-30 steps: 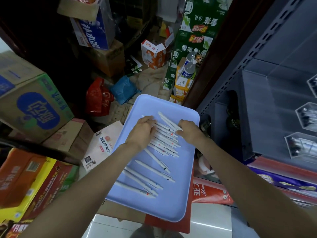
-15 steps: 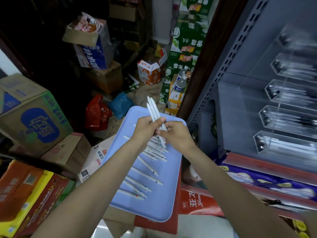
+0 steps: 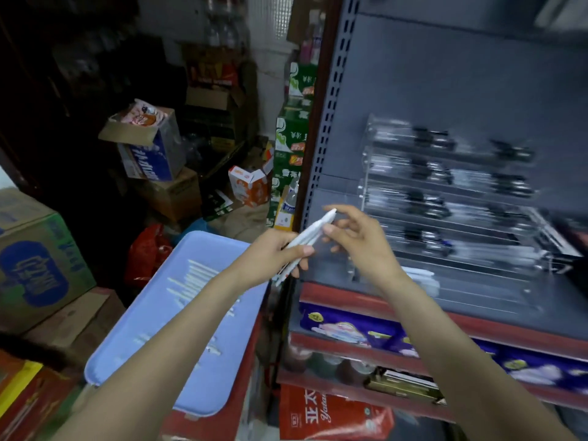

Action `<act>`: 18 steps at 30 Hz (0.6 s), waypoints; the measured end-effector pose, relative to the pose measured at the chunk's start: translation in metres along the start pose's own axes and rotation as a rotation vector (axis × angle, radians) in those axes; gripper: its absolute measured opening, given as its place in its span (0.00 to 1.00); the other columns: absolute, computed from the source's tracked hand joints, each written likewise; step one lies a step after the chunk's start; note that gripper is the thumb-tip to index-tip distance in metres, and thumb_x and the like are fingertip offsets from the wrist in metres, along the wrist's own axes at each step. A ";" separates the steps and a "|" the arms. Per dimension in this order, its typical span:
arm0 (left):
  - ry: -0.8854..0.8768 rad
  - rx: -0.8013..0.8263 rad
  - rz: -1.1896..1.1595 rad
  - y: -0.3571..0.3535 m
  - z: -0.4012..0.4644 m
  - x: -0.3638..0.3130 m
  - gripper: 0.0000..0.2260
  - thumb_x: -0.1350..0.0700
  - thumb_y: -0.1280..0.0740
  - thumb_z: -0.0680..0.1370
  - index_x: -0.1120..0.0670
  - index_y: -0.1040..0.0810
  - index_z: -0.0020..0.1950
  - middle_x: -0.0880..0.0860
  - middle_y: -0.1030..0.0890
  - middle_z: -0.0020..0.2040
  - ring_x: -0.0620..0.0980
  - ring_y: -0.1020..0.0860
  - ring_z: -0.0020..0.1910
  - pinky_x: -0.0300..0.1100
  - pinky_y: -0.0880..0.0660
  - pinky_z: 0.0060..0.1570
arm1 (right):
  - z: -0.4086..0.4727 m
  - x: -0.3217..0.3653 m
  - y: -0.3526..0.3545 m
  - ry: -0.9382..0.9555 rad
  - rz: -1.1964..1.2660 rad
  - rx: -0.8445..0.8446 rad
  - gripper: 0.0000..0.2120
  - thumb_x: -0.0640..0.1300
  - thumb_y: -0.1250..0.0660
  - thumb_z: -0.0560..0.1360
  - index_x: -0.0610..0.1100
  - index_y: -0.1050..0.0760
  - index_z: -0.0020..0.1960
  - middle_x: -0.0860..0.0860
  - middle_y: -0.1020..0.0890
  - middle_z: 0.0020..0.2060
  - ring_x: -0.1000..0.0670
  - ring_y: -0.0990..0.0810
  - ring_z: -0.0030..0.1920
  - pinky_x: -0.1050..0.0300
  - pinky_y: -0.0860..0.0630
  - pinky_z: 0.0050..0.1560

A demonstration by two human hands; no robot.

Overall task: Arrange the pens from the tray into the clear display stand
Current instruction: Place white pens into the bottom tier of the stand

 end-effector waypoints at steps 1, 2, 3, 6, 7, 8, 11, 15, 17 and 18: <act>-0.014 0.010 0.013 -0.013 0.002 -0.009 0.10 0.56 0.35 0.78 0.61 0.21 0.40 0.48 0.19 0.31 0.44 0.22 0.28 0.34 0.27 0.31 | -0.006 -0.003 0.017 -0.005 0.040 -0.017 0.10 0.35 0.33 0.74 0.41 0.25 0.55 0.48 0.20 0.38 0.57 0.19 0.36 0.67 0.23 0.37; -0.029 0.014 0.033 -0.026 0.005 -0.016 0.10 0.56 0.35 0.78 0.61 0.21 0.41 0.48 0.19 0.31 0.43 0.23 0.28 0.34 0.27 0.31 | -0.013 -0.005 0.033 -0.013 0.079 -0.026 0.07 0.34 0.32 0.74 0.41 0.25 0.51 0.48 0.19 0.36 0.57 0.19 0.35 0.66 0.22 0.38; -0.045 0.007 0.062 -0.036 0.007 -0.024 0.11 0.55 0.35 0.78 0.60 0.20 0.41 0.48 0.19 0.32 0.42 0.23 0.28 0.33 0.28 0.31 | -0.018 -0.009 0.048 -0.021 0.115 -0.033 0.06 0.33 0.32 0.73 0.42 0.25 0.46 0.49 0.19 0.34 0.57 0.18 0.34 0.66 0.22 0.39; -0.071 -0.121 0.147 -0.054 0.011 -0.035 0.11 0.52 0.36 0.79 0.59 0.20 0.46 0.55 0.18 0.35 0.42 0.23 0.29 0.32 0.30 0.33 | -0.035 -0.021 0.092 -0.030 0.177 -0.090 0.08 0.31 0.32 0.72 0.43 0.25 0.40 0.52 0.18 0.29 0.55 0.18 0.33 0.67 0.22 0.38; -0.069 -0.201 0.164 -0.055 0.011 -0.036 0.11 0.52 0.37 0.79 0.58 0.20 0.47 0.55 0.18 0.37 0.42 0.23 0.29 0.32 0.31 0.33 | -0.040 -0.026 0.107 -0.029 0.190 -0.126 0.08 0.31 0.33 0.72 0.42 0.25 0.40 0.52 0.17 0.29 0.55 0.17 0.33 0.67 0.23 0.38; -0.064 -0.284 0.181 -0.055 0.010 -0.035 0.10 0.52 0.37 0.79 0.56 0.20 0.45 0.55 0.17 0.40 0.43 0.23 0.30 0.33 0.31 0.33 | -0.046 -0.032 0.122 -0.030 0.205 -0.165 0.08 0.31 0.33 0.72 0.42 0.25 0.40 0.51 0.17 0.29 0.55 0.17 0.33 0.67 0.23 0.39; -0.062 -0.438 0.208 -0.059 0.005 -0.038 0.13 0.53 0.38 0.80 0.49 0.25 0.34 0.55 0.18 0.42 0.47 0.27 0.29 0.36 0.32 0.32 | -0.058 -0.048 0.155 -0.050 0.197 -0.239 0.08 0.31 0.33 0.73 0.42 0.26 0.40 0.47 0.19 0.34 0.56 0.17 0.34 0.66 0.22 0.40; -0.035 -0.458 0.291 -0.076 0.003 -0.048 0.15 0.52 0.39 0.80 0.59 0.26 0.38 0.51 0.30 0.29 0.47 0.33 0.28 0.37 0.39 0.28 | -0.068 -0.067 0.173 -0.062 0.132 -0.270 0.07 0.31 0.33 0.73 0.41 0.26 0.42 0.45 0.20 0.36 0.58 0.18 0.32 0.69 0.22 0.39; -0.019 -0.429 0.296 -0.085 0.004 -0.049 0.15 0.53 0.40 0.80 0.58 0.30 0.36 0.50 0.34 0.27 0.48 0.35 0.26 0.40 0.40 0.28 | -0.070 -0.073 0.177 -0.079 0.088 -0.272 0.07 0.31 0.33 0.73 0.41 0.26 0.42 0.45 0.20 0.37 0.58 0.18 0.33 0.68 0.22 0.40; -0.015 -0.403 0.286 -0.090 0.005 -0.050 0.14 0.54 0.41 0.80 0.57 0.30 0.36 0.50 0.35 0.27 0.48 0.36 0.26 0.41 0.41 0.29 | -0.069 -0.075 0.177 -0.088 0.058 -0.264 0.07 0.31 0.33 0.73 0.42 0.26 0.41 0.46 0.20 0.36 0.56 0.18 0.34 0.65 0.21 0.43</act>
Point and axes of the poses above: each hand's wrist, its own z-axis towards the middle knuckle, its own y-axis out of the back of the hand, x = y × z, the point moved 8 cm from there along z, towards the middle knuckle
